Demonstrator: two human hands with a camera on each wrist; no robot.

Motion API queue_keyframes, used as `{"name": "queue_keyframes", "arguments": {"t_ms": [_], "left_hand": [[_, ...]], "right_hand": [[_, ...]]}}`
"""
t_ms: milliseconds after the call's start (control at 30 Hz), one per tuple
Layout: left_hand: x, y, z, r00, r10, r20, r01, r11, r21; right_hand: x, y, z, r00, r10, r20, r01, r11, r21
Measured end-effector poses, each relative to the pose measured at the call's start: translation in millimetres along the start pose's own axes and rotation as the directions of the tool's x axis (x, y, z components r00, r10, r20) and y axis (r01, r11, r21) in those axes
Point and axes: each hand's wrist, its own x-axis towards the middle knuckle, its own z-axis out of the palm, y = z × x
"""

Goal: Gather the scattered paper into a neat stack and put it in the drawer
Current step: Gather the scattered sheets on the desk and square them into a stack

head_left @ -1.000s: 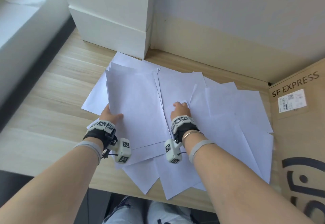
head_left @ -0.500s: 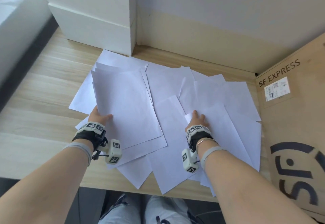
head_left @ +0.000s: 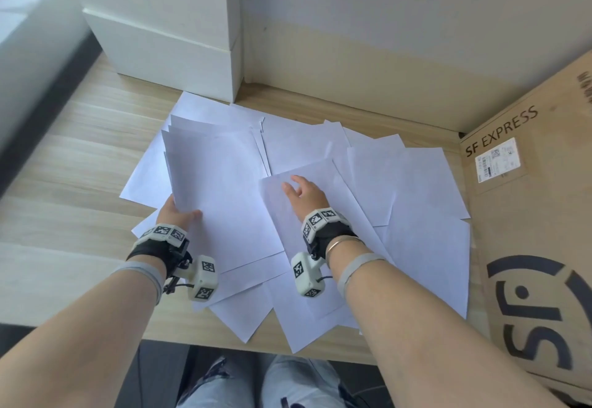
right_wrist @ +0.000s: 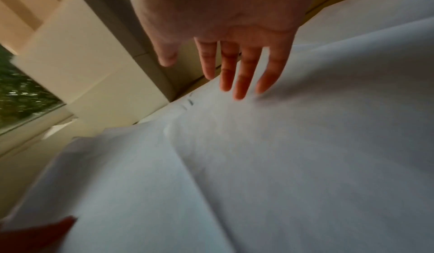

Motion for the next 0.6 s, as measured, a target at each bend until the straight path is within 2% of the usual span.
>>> {"name": "queue_keyframes", "arguments": {"t_ms": [67,133,200,233,300,467,600], "left_hand": [[-1,0,0,1.0,0.005,0.004,-0.005,1.0,0.005],[-1,1,0,1.0,0.008,0.002,-0.008,1.0,0.01],[-1,1,0,1.0,0.008,0.003,-0.008,1.0,0.005],[-1,0,0,1.0,0.009,0.004,-0.009,1.0,0.002],[-1,-1,1,1.0,0.009,0.005,-0.009,1.0,0.004],[-1,-2,4,1.0,0.005,0.009,-0.005,1.0,0.005],[-4,3,7,1.0,0.002,0.013,-0.002,1.0,0.018]], "right_hand": [[5,19,-9,0.989,0.107,-0.101,-0.119,0.987,-0.112],[5,45,-23,0.939,0.286,-0.19,-0.325,0.919,-0.224],[1,68,-34,0.872,0.431,-0.231,-0.478,0.851,-0.219],[-1,77,-37,0.853,0.467,-0.234,-0.512,0.835,-0.201],[-1,88,-37,0.853,0.471,-0.224,-0.51,0.843,-0.168],[3,84,-27,0.932,0.358,-0.054,-0.361,0.928,-0.094],[5,75,-23,0.97,0.243,0.018,-0.234,0.952,-0.196]]}}
